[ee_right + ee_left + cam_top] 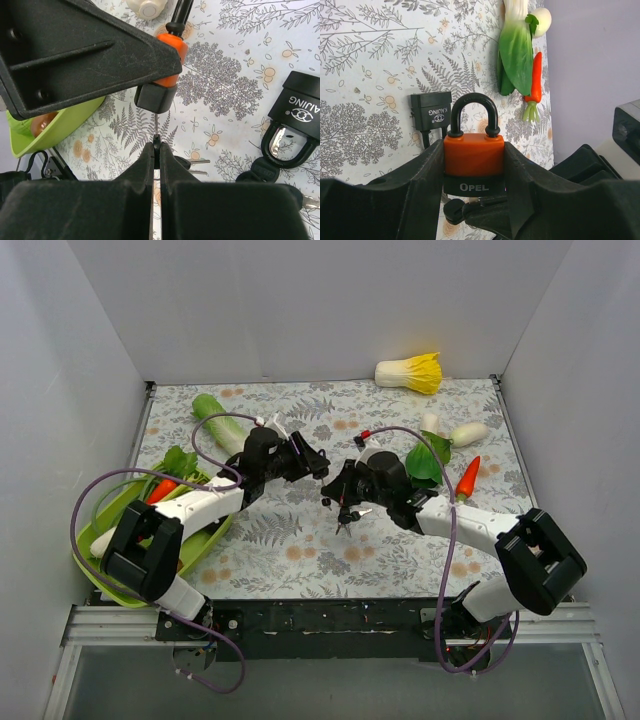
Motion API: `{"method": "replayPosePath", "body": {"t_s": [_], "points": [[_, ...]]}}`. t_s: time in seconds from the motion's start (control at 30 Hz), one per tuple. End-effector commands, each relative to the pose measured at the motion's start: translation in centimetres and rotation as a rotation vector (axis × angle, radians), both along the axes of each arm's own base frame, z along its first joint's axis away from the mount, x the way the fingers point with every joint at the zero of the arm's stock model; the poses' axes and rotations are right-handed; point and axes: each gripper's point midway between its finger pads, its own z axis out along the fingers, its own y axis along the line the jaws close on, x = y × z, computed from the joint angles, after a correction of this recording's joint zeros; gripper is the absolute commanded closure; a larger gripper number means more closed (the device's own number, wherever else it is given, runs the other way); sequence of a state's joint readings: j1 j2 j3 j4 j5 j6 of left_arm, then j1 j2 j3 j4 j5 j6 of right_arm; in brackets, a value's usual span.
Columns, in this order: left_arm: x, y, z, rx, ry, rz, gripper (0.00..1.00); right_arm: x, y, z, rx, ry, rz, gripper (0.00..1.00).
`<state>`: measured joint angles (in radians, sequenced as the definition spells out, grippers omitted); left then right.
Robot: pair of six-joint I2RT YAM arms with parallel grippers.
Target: Unlock with the key
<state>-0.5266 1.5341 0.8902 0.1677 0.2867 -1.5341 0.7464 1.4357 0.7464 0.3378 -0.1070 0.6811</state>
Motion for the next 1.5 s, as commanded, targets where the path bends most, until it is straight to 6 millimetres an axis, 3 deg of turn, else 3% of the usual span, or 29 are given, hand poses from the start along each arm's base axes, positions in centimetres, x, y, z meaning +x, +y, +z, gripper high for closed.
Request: {"method": "replayPosePath", "body": {"t_s": [0.0, 0.43, 0.83, 1.47], "points": [[-1.2, -0.6, 2.2, 0.001, -0.061, -0.045, 1.00, 4.4, -0.4, 4.1, 0.031, -0.149, -0.129, 0.99], [-1.5, -1.1, 1.9, 0.051, -0.087, -0.045, 1.00, 6.0, -0.7, 4.9, 0.001, -0.194, -0.186, 0.99], [-1.6, -1.5, 1.3, 0.123, -0.120, -0.043, 1.00, 7.5, -0.7, 6.8, 0.017, -0.249, -0.236, 0.99], [-2.1, -2.2, 1.5, 0.183, -0.180, -0.052, 1.00, 7.9, -2.5, 8.7, 0.079, -0.267, -0.264, 0.99]]}}
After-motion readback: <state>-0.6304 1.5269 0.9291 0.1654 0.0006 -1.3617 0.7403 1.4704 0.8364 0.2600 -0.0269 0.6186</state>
